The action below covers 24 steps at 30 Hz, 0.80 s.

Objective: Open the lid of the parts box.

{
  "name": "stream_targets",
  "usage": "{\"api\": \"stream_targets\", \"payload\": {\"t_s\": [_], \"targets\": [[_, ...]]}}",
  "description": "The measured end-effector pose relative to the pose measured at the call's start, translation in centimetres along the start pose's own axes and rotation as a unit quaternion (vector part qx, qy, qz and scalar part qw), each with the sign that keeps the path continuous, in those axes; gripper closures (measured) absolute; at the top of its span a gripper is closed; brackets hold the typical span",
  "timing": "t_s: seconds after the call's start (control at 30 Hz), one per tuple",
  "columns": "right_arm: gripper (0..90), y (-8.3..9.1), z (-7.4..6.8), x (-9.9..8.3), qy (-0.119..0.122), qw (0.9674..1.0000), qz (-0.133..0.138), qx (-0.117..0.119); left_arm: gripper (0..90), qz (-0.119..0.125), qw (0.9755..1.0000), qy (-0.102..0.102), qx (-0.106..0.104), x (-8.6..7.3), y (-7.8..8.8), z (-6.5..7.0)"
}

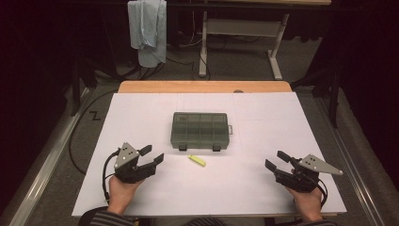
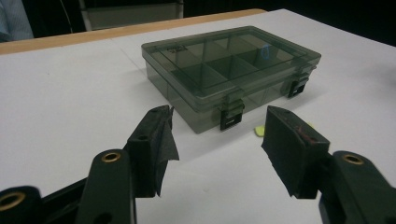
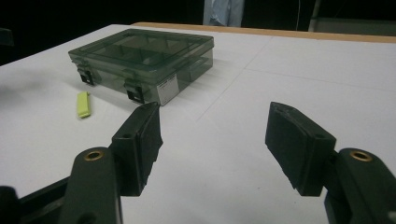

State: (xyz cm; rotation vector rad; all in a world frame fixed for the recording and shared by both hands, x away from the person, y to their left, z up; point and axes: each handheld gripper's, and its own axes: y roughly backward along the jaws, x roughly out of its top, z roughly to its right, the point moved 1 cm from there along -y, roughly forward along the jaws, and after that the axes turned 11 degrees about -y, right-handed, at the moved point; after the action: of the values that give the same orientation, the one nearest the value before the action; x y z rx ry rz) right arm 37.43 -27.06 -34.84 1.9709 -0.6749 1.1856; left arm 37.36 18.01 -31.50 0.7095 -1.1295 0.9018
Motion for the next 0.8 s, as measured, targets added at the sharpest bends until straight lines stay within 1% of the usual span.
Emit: {"api": "stream_targets", "payload": {"t_s": [0.07, 0.2, 0.23, 0.37, 0.4, 0.47, 0.53, 0.6, 0.7, 0.8], "targets": [[37.9, -0.05, -0.02, 0.01, 0.0, 1.0, -0.001, 0.0, 42.1, 0.001, 1.0, 0.0, 0.0, -0.01, 0.0, 0.02], [38.3, -0.42, -0.23, 0.08, 0.008, 1.0, -0.004, -0.001, 42.0, 0.0, 1.0, 0.0, 0.0, -0.02, 0.01, 0.08], [38.5, -0.56, -0.3, 0.11, 0.011, 0.9999, -0.006, -0.002, 42.0, 0.0, 1.0, -0.003, 0.0, -0.03, 0.05, 0.09], [38.5, -0.64, -0.26, 0.19, 0.011, 0.9999, -0.005, -0.001, 42.0, 0.001, 1.0, -0.002, -0.002, -0.02, -0.01, 0.16], [38.2, -0.62, -0.26, 0.2, 0.01, 0.9999, -0.003, -0.004, 42.0, -0.001, 1.0, -0.005, -0.003, -0.05, -0.01, 0.16], [36.1, -0.58, -0.23, 0.23, 0.008, 0.9999, 0.001, -0.009, 42.0, 0.0, 1.0, -0.004, -0.003, -0.07, -0.09, 0.24], [34.8, -0.54, -0.13, 0.28, 0.002, 0.9999, 0.002, -0.016, 42.0, -0.001, 1.0, -0.007, -0.003, -0.1, -0.08, 0.27], [34.9, -0.48, 0.0, 0.33, -0.005, 0.9998, 0.005, -0.018, 41.9, -0.002, 1.0, -0.009, -0.003, -0.1, -0.01, 0.27], [34.9, -0.43, 0.09, 0.37, -0.006, 0.9997, 0.01, -0.022, 42.0, -0.001, 1.0, -0.009, -0.004, -0.07, 0.0, 0.26], [35.0, -0.52, -0.02, 0.39, -0.005, 0.9998, 0.007, -0.018, 41.9, -0.002, 1.0, -0.009, -0.004, -0.1, -0.05, 0.29]]}}
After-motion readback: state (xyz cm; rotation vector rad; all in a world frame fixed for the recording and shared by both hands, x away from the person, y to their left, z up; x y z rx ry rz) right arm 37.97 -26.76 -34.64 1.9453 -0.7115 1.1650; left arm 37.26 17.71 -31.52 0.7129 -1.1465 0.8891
